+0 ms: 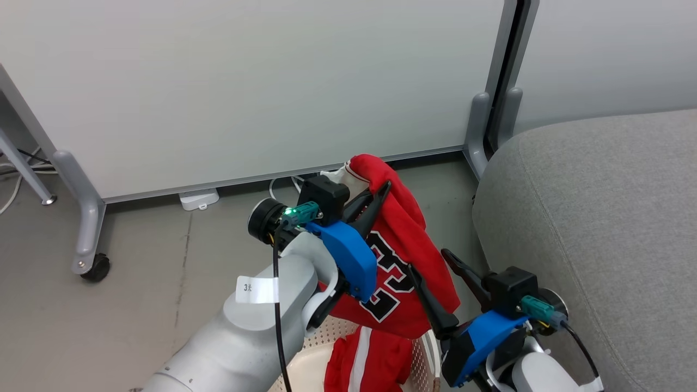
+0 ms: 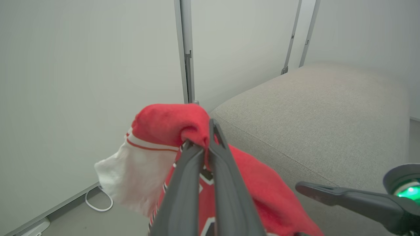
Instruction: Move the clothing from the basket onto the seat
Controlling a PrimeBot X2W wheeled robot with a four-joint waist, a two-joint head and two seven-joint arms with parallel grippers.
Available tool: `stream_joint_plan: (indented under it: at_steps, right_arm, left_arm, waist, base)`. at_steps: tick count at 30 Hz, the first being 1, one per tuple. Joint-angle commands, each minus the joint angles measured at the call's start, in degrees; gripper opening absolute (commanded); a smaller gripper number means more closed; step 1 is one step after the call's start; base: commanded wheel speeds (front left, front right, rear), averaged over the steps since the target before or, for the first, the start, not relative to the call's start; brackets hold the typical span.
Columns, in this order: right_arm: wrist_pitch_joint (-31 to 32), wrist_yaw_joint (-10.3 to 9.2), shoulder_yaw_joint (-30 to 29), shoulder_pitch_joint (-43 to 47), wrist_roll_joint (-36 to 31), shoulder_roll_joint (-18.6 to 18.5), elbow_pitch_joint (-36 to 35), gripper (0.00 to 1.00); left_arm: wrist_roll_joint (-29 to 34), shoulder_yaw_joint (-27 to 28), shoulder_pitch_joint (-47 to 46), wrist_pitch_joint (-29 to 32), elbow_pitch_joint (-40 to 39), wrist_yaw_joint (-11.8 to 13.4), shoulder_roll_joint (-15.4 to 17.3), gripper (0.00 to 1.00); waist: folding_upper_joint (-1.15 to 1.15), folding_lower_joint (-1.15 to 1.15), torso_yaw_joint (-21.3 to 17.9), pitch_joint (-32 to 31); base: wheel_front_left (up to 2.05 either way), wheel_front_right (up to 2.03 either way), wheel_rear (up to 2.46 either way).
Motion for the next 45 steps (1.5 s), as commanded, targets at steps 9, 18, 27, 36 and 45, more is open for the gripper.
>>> stream_joint_plan:
  at_steps: [9, 18, 27, 36, 45]
  right_arm:
    - [2.7, 0.03, 3.5, -7.4, 1.3, -0.2, 8.3, 1.0]
    - [1.6, 0.03, 9.3, -14.3, 4.0, -0.2, 16.2, 1.0]
    - [-0.3, 0.03, 13.5, -17.0, 8.5, -0.2, 21.3, 0.0]
    - [-2.7, 0.03, 15.0, -18.3, 10.1, -0.2, 23.8, 0.0]
    - [-4.0, 0.03, 16.2, -19.2, 10.8, -0.2, 25.3, 0.0]
  left_arm:
    - [-2.2, -2.8, -1.6, -0.6, -0.3, 0.2, 0.0, 0.0]
    - [-4.2, -5.2, -2.6, -1.1, -1.0, 0.4, 0.0, 0.0]
    - [-5.6, -6.9, -3.1, -1.2, -0.5, 0.3, 0.0, 0.0]
    - [-6.9, -8.3, -3.1, -1.4, 0.2, 0.5, 0.0, 0.0]
    - [-8.1, -9.0, -3.2, -1.5, 0.7, 1.0, 0.0, 0.0]
  waist:
    - [0.0, 0.0, 0.2, 0.5]
    - [0.0, 0.0, 0.6, 0.7]
    - [0.0, 0.0, 0.9, 0.0]
    - [0.0, 0.0, 0.2, -0.8]
    - [0.0, 0.0, -0.6, -0.8]
  base:
    - [0.0, 0.0, 0.0]
    - [0.0, 0.0, 0.0]
    - [0.0, 0.0, 0.0]
    - [0.0, 0.0, 0.0]
    - [0.0, 0.0, 0.0]
